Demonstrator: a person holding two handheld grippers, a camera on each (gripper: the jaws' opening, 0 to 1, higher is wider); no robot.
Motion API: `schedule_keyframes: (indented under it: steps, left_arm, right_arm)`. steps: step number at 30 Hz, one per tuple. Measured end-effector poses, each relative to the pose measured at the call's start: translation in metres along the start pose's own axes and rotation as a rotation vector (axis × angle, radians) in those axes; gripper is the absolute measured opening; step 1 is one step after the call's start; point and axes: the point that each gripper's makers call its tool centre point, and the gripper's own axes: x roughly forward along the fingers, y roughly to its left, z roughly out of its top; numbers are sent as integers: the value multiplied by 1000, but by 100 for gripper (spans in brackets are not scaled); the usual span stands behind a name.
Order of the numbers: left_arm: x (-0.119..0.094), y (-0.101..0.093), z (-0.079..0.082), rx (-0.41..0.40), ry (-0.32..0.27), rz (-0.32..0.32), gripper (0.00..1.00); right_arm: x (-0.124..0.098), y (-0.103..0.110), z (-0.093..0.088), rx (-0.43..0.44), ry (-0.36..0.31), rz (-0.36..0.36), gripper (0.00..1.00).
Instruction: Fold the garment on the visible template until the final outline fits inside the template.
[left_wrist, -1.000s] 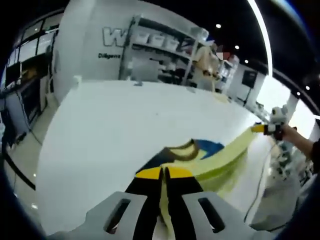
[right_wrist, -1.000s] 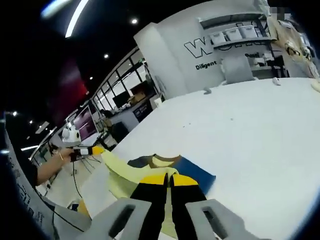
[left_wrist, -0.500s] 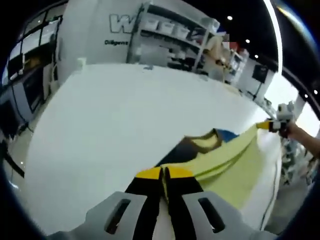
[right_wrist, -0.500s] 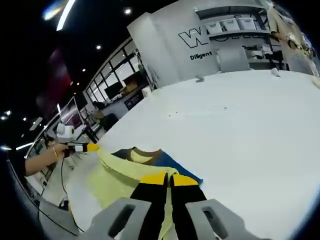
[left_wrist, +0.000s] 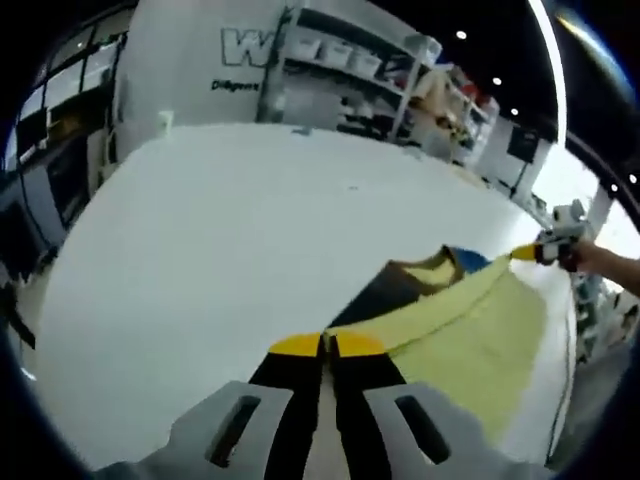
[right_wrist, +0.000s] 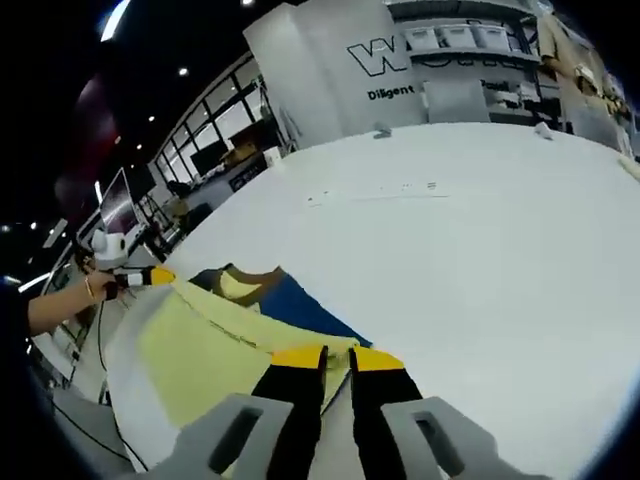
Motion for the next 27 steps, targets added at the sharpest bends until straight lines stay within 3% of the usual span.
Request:
schedule_keyframes:
  steps: [4,6,8,9,12,17,19,23,27]
  left_arm:
    - [-1,2,0,95,-6,-35,12]
    - [-2,-6,-13,182,47,-72,22]
    - [3,-3,-28,257,98,-73,30]
    - [7,-2,-29,282,95,-65,31]
    - [15,-7,-24,266,80,-88,28]
    - [30,-4,-13,270,64,-73,29]
    - [37,-2,-7,260,52,-48,27]
    - [46,8,7,106,-9,-26,22]
    - [44,19,7,93,-7,20,17]
  right_arm:
    - [0,-4,-12,-66,57,-15,13]
    - [3,-3,-23,-161,116,-26,16]
    - [5,0,-26,-200,128,-40,20]
    - [7,1,-26,-217,132,-44,21]
    - [14,0,-24,-225,132,-31,20]
    - [30,-1,-13,-242,137,-60,19]
    - [32,5,-8,-204,116,-58,18]
    - [37,2,9,-111,44,-81,16]
    - [30,-8,12,-42,7,-97,14]
